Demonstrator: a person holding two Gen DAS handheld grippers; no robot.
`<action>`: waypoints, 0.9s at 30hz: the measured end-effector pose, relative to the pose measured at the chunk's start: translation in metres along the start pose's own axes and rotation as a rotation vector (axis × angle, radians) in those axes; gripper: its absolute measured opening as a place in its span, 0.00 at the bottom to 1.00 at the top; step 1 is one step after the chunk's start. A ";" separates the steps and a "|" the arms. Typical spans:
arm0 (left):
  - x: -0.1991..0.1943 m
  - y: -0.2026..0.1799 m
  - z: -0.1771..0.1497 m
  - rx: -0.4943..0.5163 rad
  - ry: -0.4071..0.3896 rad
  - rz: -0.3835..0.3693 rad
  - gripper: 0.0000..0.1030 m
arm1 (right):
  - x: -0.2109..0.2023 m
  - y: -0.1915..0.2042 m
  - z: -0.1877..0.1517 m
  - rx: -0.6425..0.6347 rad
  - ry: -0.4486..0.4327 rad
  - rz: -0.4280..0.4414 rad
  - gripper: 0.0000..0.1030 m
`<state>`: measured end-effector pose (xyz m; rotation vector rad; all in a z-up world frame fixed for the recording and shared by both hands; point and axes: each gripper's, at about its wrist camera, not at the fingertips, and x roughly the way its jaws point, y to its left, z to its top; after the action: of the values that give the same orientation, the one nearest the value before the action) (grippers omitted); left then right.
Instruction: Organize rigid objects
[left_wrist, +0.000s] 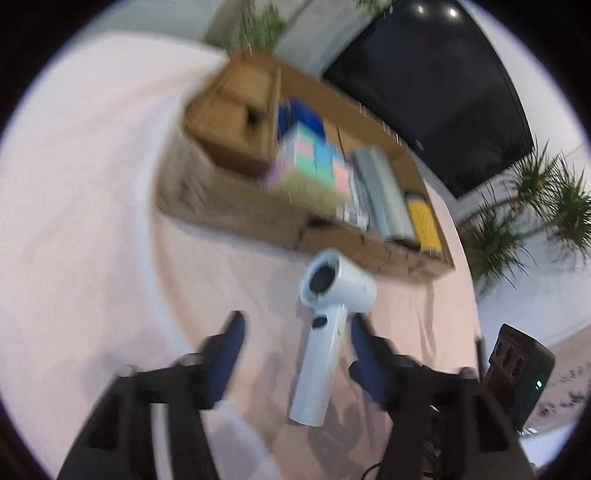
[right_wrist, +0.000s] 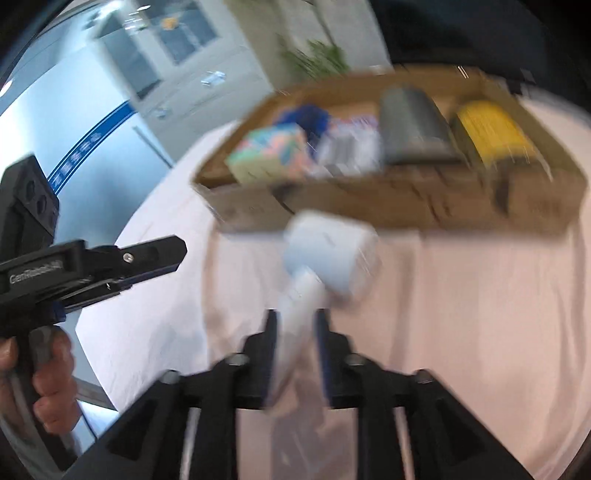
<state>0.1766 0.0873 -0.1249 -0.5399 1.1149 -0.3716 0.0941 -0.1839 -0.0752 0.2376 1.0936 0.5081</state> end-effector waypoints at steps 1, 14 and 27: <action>0.013 -0.002 -0.001 0.002 0.050 -0.018 0.58 | 0.003 0.000 -0.001 -0.005 -0.001 -0.001 0.45; 0.073 -0.032 -0.011 0.130 0.269 -0.012 0.28 | 0.037 0.020 -0.023 -0.075 0.064 -0.042 0.31; -0.059 -0.082 0.069 0.282 -0.130 0.046 0.27 | -0.009 0.082 0.079 -0.270 -0.212 0.023 0.30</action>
<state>0.2147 0.0675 -0.0100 -0.2849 0.9287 -0.4389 0.1381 -0.1132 0.0023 0.0652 0.8066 0.6300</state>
